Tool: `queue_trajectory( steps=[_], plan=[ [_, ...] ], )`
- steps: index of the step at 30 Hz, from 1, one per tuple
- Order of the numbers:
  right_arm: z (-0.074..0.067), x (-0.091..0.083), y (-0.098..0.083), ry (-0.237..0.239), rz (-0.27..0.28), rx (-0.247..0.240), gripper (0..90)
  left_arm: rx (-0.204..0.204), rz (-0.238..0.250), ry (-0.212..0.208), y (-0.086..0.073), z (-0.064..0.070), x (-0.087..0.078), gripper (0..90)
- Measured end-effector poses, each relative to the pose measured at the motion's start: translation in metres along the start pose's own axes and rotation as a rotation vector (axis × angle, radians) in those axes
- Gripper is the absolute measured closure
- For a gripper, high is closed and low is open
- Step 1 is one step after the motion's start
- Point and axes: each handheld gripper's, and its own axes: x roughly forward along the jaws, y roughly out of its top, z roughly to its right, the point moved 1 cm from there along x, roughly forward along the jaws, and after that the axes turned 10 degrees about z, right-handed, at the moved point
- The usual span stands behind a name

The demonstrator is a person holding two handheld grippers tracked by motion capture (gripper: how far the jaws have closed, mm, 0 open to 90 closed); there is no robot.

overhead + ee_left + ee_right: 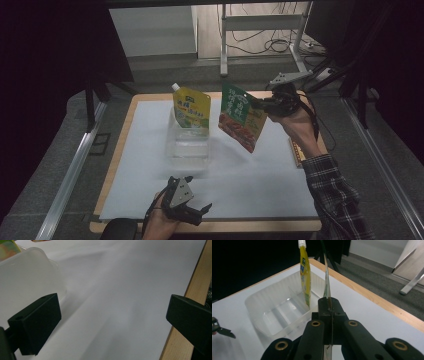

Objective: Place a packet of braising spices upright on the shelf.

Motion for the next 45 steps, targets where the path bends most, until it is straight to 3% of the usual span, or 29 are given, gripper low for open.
queue_trajectory(
  steps=[11, 20, 31, 45],
  plan=[
    [-0.014, -0.011, 0.015, 0.063, 0.007, -0.028, 89.1, 0.004, -0.001, -0.005, 0.000, 0.000, 0.001, 0.0],
    [-0.019, -0.005, 0.024, 0.116, 0.019, -0.030, 89.0, -0.011, 0.015, -0.008, 0.001, 0.000, 0.001, 0.0],
    [-0.029, 0.024, 0.032, 0.170, 0.015, -0.037, 89.0, -0.014, 0.020, -0.015, 0.001, -0.001, 0.000, 0.0],
    [-0.040, 0.063, 0.040, 0.208, 0.018, -0.039, 89.0, -0.008, 0.015, -0.021, 0.001, -0.001, 0.000, 0.0]
  ],
)
